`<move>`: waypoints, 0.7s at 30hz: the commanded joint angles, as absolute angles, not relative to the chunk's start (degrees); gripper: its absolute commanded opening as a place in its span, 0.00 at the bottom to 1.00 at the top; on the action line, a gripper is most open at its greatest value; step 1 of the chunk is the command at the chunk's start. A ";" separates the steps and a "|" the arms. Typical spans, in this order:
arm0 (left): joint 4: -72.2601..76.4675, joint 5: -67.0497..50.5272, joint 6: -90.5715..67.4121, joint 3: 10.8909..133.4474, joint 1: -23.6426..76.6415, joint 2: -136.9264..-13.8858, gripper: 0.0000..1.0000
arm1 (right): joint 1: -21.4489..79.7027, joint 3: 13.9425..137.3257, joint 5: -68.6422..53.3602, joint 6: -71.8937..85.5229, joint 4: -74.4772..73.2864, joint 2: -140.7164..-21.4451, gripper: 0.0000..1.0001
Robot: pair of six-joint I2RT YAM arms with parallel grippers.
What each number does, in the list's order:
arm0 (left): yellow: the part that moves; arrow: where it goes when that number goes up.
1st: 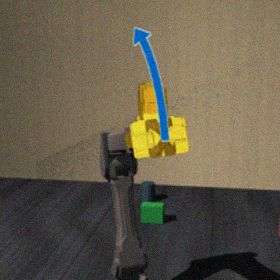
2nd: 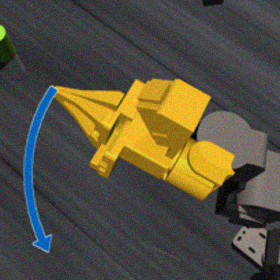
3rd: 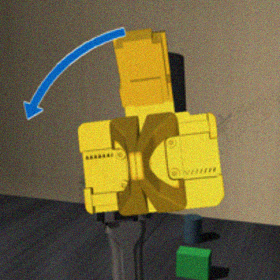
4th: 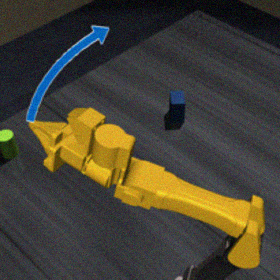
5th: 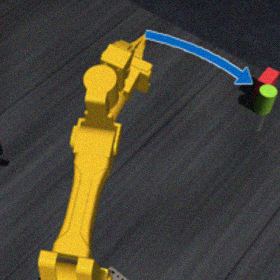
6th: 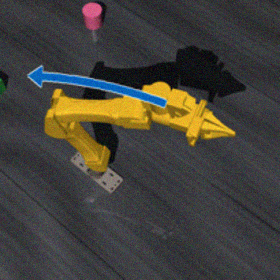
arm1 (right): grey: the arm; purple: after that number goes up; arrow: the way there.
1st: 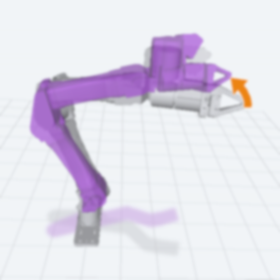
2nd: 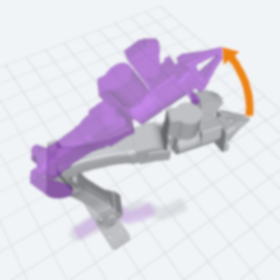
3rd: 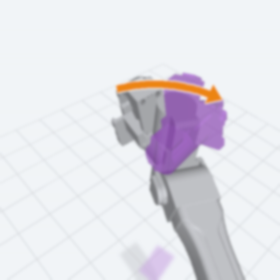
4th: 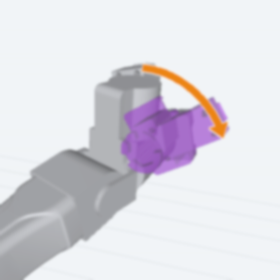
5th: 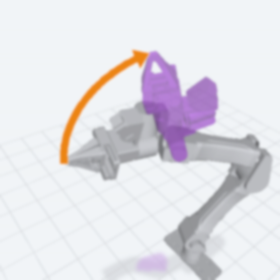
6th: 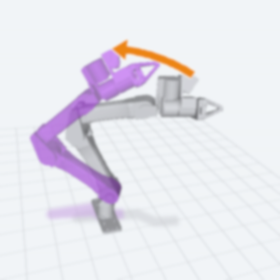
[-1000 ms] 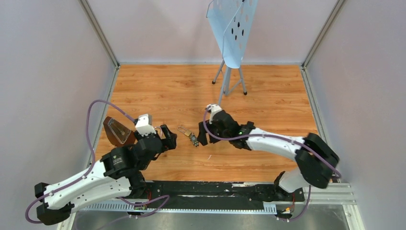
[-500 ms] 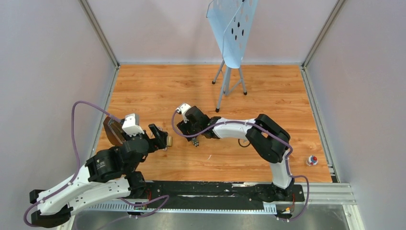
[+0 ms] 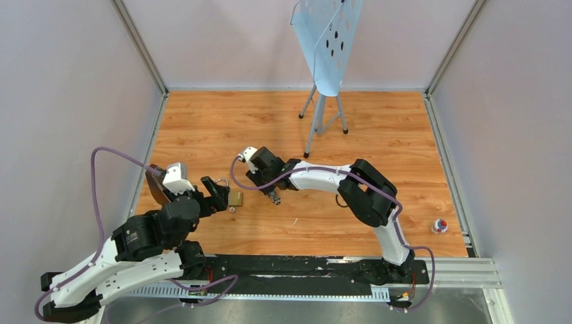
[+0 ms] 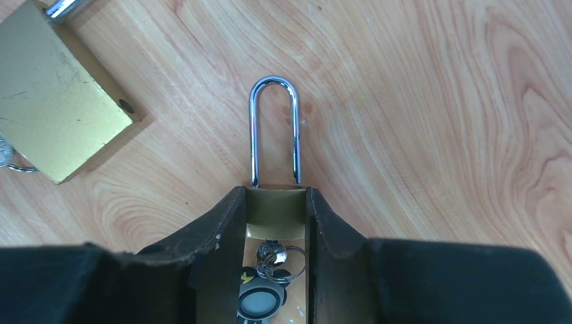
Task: Lock with the key
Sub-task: Pick up the lock from the center of the board.
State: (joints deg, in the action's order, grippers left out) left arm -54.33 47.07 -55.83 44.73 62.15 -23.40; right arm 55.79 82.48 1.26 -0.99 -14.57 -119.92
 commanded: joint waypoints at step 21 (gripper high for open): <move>-18.75 31.15 -28.64 38.24 62.13 -27.46 0.96 | 55.66 71.53 11.20 39.40 -7.41 -88.07 0.17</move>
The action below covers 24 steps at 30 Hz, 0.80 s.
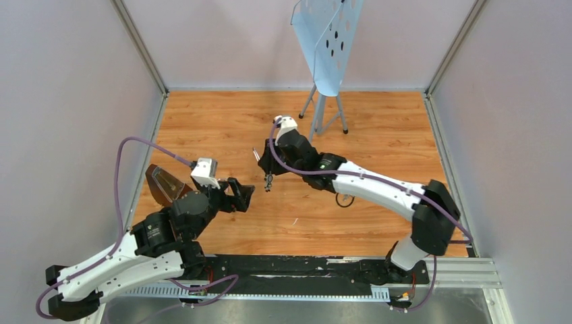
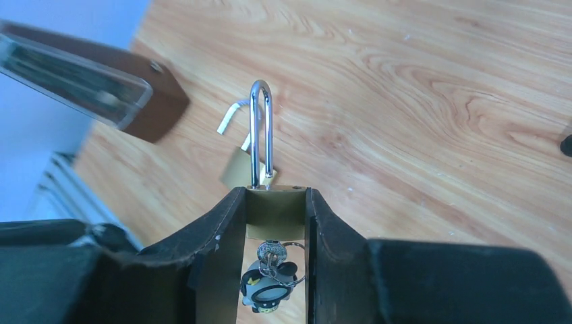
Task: Lock with the key
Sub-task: Pick up the lock from the center of the board.
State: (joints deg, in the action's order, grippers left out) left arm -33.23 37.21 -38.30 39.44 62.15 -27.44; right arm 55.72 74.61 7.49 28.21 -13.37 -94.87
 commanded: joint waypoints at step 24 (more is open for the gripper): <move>8.39 27.98 -13.50 38.17 62.13 -36.80 0.86 | 55.90 56.40 11.12 47.48 18.69 -68.91 0.19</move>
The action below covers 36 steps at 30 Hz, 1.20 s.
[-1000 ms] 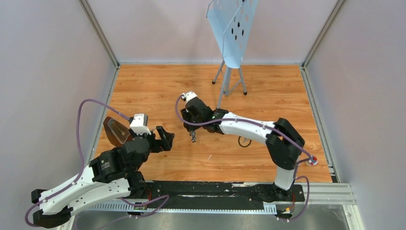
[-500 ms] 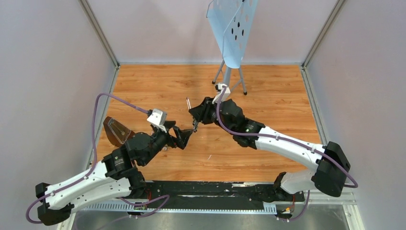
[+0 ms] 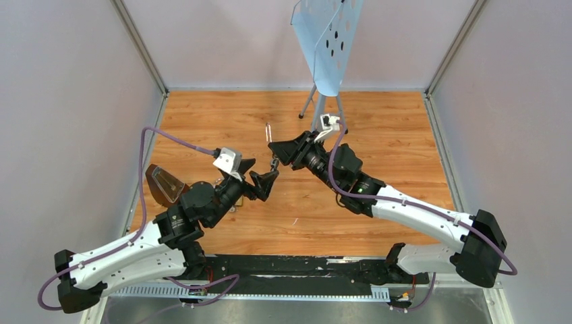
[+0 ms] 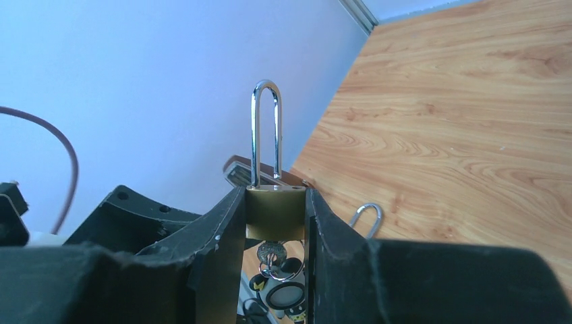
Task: Lock with the key
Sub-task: Pick up the lock from the center of the board.
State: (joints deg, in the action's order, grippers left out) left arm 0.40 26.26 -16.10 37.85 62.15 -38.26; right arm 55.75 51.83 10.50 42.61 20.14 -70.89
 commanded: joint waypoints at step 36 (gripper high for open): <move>-5.31 10.23 -17.40 47.30 62.07 -41.86 0.00 | 55.90 54.30 16.20 34.49 30.96 -71.97 0.16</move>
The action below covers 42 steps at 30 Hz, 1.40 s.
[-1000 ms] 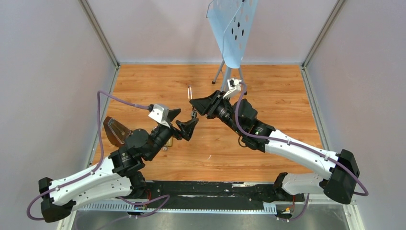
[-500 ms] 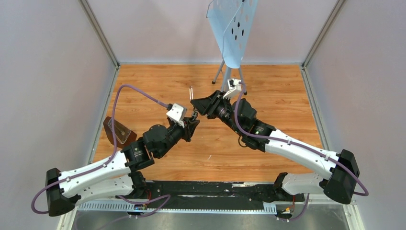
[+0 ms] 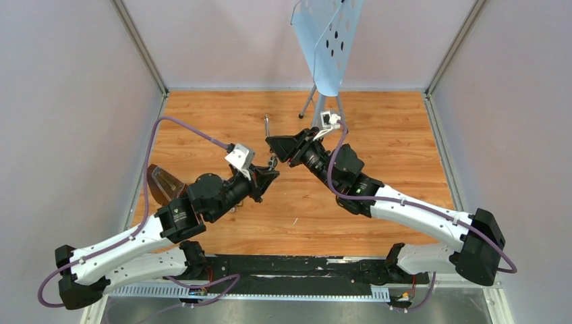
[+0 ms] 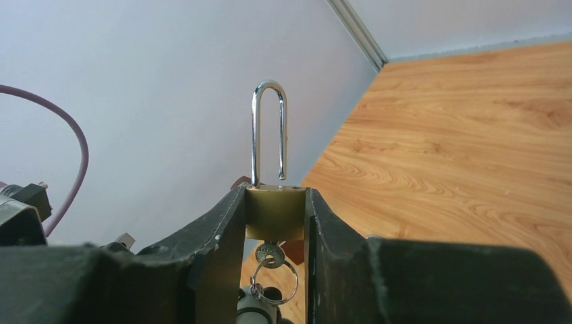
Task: Lock with the key
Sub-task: Pick up the lock from the center of the board, then lock the lock.
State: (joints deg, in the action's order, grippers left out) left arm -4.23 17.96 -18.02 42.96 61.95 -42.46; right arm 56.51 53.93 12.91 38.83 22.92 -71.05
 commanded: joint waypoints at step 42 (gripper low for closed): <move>14.58 27.42 -15.65 39.55 62.08 -40.61 0.66 | 55.90 52.55 12.10 51.47 20.15 -64.17 0.09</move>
